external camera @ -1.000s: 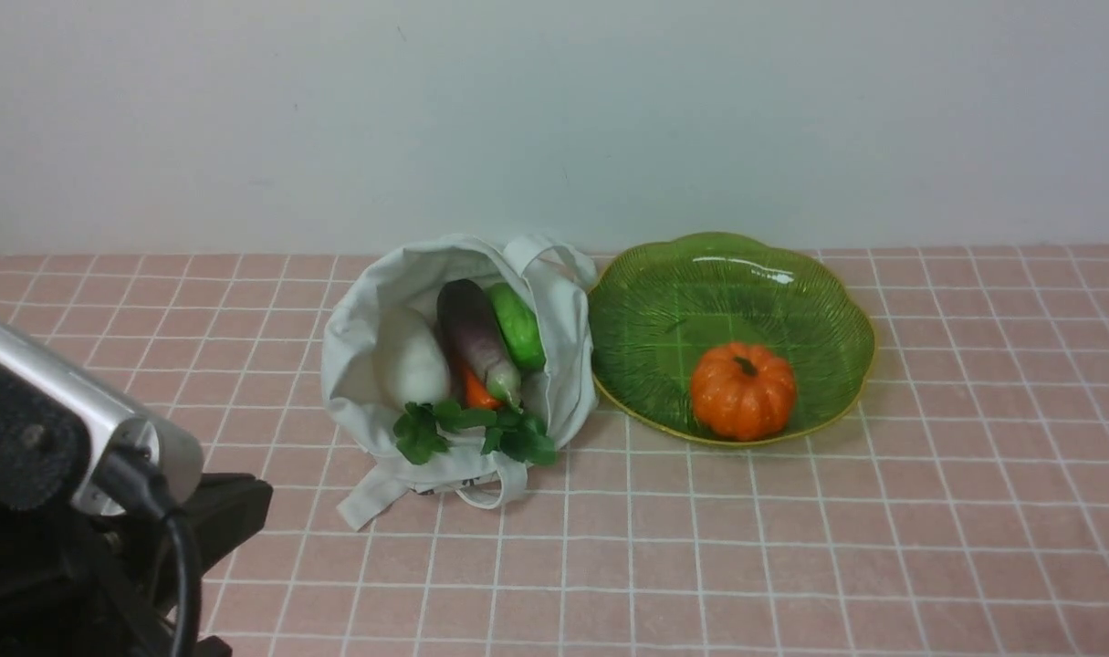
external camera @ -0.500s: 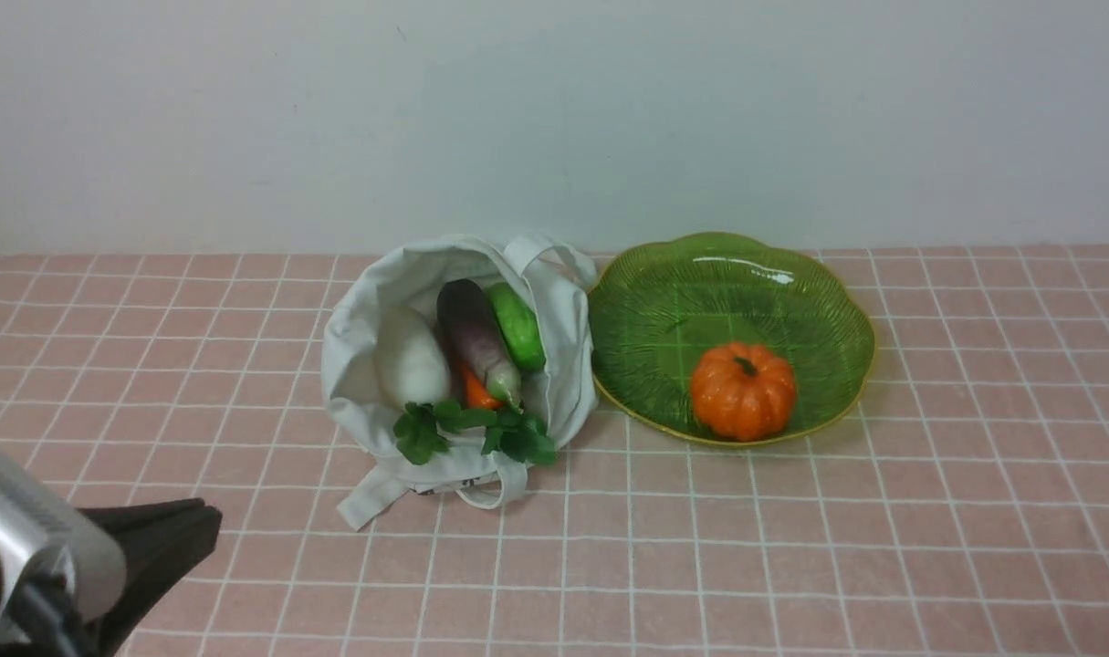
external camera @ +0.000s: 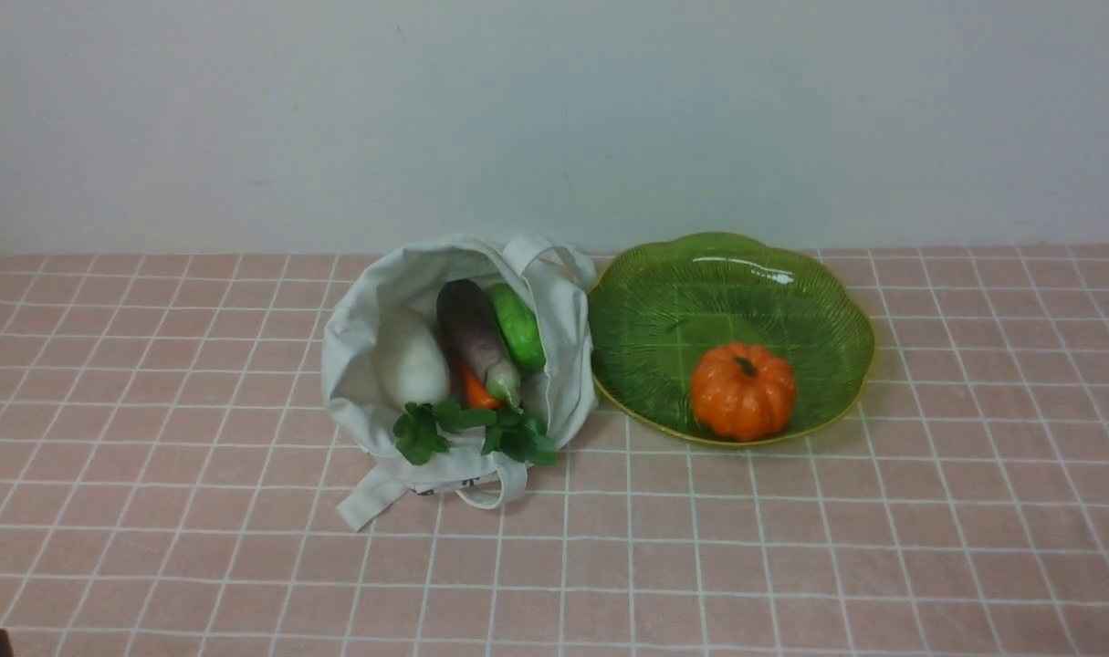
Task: Take vegetables from bag on pink coffee tablecloth place on plate.
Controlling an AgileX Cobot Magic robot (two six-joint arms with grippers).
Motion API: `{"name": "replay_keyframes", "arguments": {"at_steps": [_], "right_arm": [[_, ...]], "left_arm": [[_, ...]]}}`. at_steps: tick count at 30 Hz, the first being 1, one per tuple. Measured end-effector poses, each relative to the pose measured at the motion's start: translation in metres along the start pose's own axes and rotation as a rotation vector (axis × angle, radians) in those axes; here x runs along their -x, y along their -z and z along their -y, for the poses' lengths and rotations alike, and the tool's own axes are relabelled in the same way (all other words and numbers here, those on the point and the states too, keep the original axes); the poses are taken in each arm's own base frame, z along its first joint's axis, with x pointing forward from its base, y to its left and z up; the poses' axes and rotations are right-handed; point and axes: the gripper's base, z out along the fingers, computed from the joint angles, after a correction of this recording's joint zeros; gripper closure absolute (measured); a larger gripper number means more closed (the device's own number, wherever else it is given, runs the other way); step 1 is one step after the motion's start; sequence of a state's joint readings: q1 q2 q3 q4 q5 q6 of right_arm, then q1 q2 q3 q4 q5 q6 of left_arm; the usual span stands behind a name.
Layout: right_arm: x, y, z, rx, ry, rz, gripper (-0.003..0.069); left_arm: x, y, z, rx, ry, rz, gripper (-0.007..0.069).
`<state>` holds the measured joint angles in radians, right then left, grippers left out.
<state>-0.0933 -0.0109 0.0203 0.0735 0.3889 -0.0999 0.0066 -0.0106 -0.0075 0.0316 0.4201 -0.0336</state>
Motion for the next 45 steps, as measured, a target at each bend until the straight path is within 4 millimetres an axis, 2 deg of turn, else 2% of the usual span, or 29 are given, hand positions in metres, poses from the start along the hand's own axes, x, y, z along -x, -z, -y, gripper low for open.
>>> {"name": "replay_keyframes", "arguments": {"at_steps": [3, 19, 45], "right_arm": [[0.0, 0.0, 0.0, 0.0, 0.0, 0.0, 0.0673], [0.0, 0.0, 0.0, 0.0, 0.0, 0.0, 0.0673], [0.0, 0.0, 0.0, 0.0, 0.0, 0.0, 0.0673]], "left_arm": [[-0.0055, -0.0021, -0.0005, 0.011, 0.006, -0.018, 0.0629], [-0.0083, -0.0033, -0.0005, 0.011, 0.005, -0.022, 0.0629], [-0.0076, -0.004, -0.0004, 0.01, 0.003, -0.001, 0.0629]]}}
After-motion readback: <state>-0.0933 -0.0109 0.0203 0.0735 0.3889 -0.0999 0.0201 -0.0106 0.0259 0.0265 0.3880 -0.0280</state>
